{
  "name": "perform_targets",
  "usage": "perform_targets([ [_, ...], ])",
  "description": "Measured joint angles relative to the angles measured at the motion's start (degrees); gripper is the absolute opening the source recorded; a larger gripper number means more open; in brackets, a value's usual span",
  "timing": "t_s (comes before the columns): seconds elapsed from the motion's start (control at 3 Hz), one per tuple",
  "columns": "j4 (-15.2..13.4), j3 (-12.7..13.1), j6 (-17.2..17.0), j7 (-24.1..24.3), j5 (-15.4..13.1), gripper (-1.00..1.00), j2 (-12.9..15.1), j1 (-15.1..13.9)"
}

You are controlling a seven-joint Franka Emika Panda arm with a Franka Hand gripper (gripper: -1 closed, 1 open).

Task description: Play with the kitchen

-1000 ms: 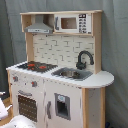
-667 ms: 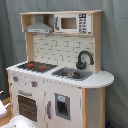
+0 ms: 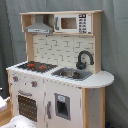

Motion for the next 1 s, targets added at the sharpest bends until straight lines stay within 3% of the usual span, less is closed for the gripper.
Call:
perform_targets([
  [1.0, -0.07, -4.22, 9.66, -14.17, -4.98, 1.00, -0.08, -3.63],
])
